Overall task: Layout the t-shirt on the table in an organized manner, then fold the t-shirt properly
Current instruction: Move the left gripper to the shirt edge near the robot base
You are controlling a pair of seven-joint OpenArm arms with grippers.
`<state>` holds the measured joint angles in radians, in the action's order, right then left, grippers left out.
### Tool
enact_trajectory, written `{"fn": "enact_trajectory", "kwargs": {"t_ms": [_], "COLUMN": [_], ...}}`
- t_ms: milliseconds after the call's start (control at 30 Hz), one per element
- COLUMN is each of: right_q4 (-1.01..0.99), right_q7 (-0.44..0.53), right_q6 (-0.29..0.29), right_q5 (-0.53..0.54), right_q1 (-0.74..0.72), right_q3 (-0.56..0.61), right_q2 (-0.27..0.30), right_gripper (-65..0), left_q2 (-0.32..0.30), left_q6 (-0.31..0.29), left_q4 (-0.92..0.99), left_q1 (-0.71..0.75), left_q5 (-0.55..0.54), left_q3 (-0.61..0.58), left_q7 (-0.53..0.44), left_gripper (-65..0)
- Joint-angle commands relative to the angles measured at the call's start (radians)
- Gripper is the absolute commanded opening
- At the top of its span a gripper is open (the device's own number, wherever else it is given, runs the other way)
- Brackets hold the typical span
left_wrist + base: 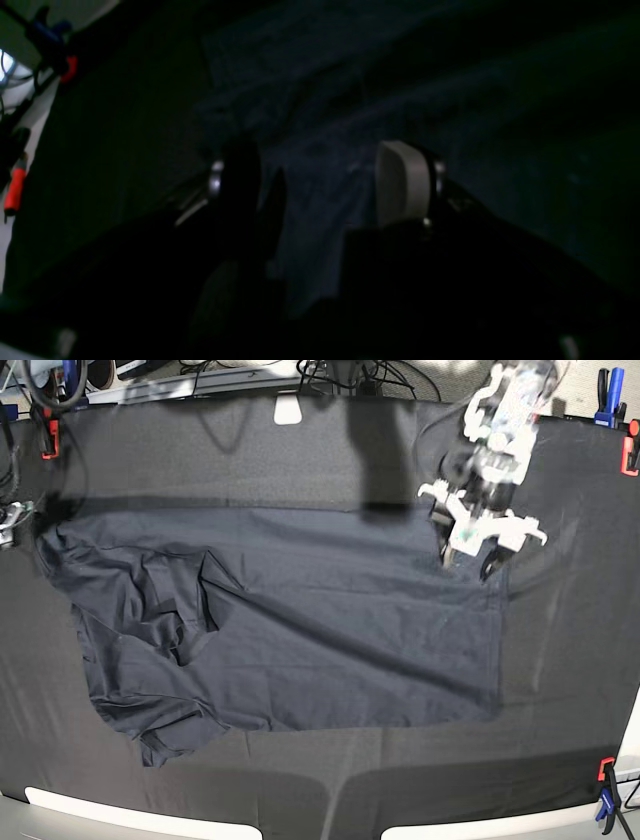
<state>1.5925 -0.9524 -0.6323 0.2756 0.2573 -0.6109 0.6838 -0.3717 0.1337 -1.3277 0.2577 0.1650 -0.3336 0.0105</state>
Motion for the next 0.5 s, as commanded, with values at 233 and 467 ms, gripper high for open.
{"fn": "enact_trajectory", "kwargs": {"t_ms": [233, 467], "right_q4": [0.016, 0.068], "right_q7": [0.041, 0.037], "right_q6": [0.018, -0.066], "right_q5": [0.116, 0.286], "right_q1": [-0.011, -0.011], "right_q3": [-0.011, -0.011], "right_q2": [0.063, 0.061], "right_gripper": [-46.8, -46.8], "left_q2": [-0.082, -0.102], "left_q6": [-0.002, 0.062], "left_q4": [0.050, -0.216], "left_q1": [0.071, 0.135], "left_q5": [0.053, 0.209], "left_q3": [-0.001, -0.001], "left_q7": [0.722, 0.723], "left_gripper": [-29.8, -29.8]}}
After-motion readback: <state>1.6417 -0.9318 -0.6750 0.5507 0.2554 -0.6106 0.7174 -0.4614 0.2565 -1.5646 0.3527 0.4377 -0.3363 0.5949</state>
